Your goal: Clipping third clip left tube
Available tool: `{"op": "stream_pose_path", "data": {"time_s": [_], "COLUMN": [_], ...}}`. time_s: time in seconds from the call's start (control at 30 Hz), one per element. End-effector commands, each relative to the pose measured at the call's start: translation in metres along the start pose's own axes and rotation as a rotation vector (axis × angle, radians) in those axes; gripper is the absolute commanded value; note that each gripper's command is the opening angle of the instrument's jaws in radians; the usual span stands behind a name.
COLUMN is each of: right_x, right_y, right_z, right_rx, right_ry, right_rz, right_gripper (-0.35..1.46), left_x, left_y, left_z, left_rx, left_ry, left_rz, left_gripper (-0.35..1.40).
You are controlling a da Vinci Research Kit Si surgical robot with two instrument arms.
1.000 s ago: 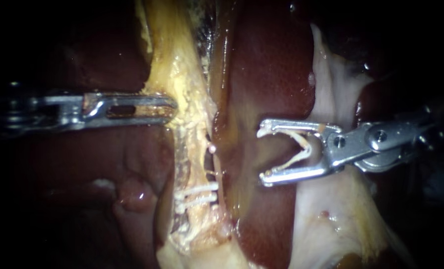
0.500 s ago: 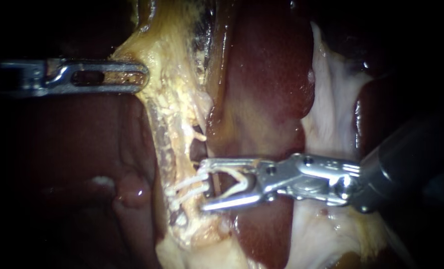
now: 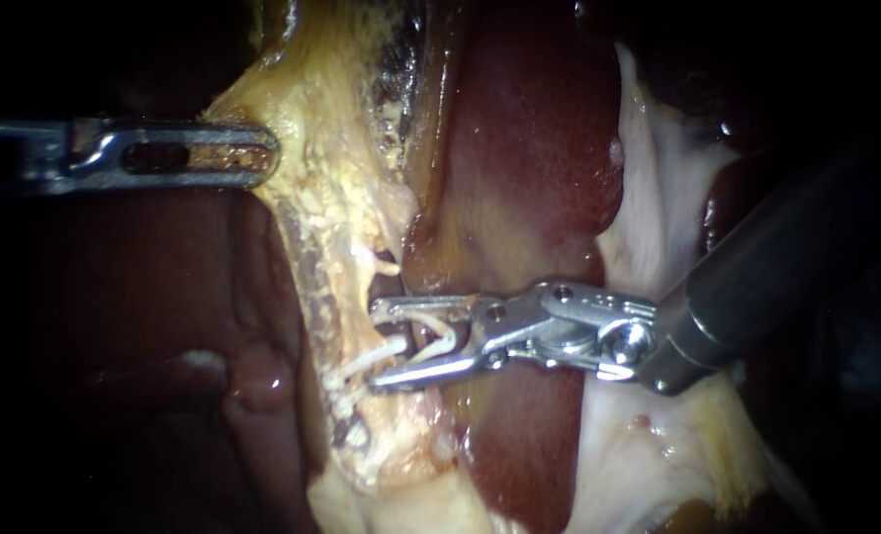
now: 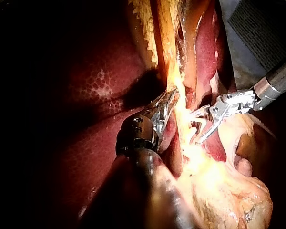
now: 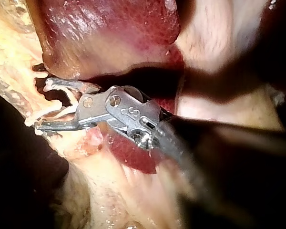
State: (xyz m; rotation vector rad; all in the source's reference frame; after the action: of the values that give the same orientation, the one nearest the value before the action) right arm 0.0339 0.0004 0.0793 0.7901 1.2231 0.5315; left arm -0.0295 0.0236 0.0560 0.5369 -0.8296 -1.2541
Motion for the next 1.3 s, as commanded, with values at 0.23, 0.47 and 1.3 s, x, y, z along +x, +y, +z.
{"op": "stream_pose_path", "data": {"time_s": [0.23, 0.47, 1.3], "right_x": [0.0009, 0.0022, 0.0043], "right_y": [-0.0004, -0.0023, -0.0024], "right_z": [0.0009, 0.0008, 0.0055], "right_rx": [0.08, 0.205, 0.427], "right_ry": [0.052, 0.092, 0.149], "right_rz": [0.08, 0.153, 0.389], "right_gripper": [0.56, 0.56, 0.54], "left_x": [0.0001, 0.0002, 0.0002], "left_y": [0.0, 0.0002, 0.0005], "left_z": [-0.0002, -0.0004, -0.0002], "left_rx": [-0.001, 0.0, -0.001], "left_ry": [0.0, 0.001, 0.0], "left_rz": [0.0, 0.001, 0.001], "left_gripper": [-0.35, -0.35, -0.35]}}
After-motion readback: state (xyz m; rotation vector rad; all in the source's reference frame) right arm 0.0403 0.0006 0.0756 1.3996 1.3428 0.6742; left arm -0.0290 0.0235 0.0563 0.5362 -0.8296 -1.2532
